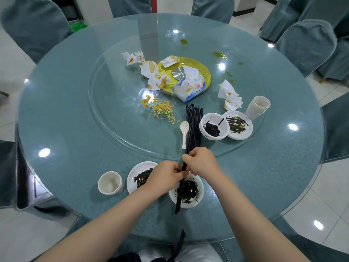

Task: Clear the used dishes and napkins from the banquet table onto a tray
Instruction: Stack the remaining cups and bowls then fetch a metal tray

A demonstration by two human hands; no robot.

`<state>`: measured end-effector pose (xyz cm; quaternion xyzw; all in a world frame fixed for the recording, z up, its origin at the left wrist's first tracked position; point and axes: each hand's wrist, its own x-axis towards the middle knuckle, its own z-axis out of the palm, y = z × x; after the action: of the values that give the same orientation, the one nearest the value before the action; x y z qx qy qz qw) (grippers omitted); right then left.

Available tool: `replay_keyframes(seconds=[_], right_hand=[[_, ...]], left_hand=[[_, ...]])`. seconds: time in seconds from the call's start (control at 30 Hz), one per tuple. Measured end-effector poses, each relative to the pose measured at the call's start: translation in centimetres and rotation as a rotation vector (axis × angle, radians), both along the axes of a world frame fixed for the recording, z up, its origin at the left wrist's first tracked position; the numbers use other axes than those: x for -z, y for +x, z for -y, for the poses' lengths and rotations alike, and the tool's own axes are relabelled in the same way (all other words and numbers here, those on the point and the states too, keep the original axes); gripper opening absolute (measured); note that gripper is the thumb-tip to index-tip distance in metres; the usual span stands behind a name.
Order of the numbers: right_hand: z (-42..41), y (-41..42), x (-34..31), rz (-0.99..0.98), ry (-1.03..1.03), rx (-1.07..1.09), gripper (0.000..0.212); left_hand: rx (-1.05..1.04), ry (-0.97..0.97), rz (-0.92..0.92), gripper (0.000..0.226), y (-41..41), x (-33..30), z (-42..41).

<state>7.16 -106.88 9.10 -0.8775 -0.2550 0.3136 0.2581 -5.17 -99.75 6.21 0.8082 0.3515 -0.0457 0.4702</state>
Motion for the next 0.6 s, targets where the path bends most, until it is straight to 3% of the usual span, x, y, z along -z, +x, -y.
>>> replay_keyframes(seconds=[0.43,0.6], right_hand=[[-0.6,0.9,0.6,-0.016,0.021,-0.015,0.028],[0.7,0.9,1.4,0.065,0.010,-0.034,0.021]], left_hand=[[-0.040,-0.148,0.020,0.023,0.9,0.4,-1.3],[-0.307,-0.375,0.157,0.023,2.0,0.9,-2.6]])
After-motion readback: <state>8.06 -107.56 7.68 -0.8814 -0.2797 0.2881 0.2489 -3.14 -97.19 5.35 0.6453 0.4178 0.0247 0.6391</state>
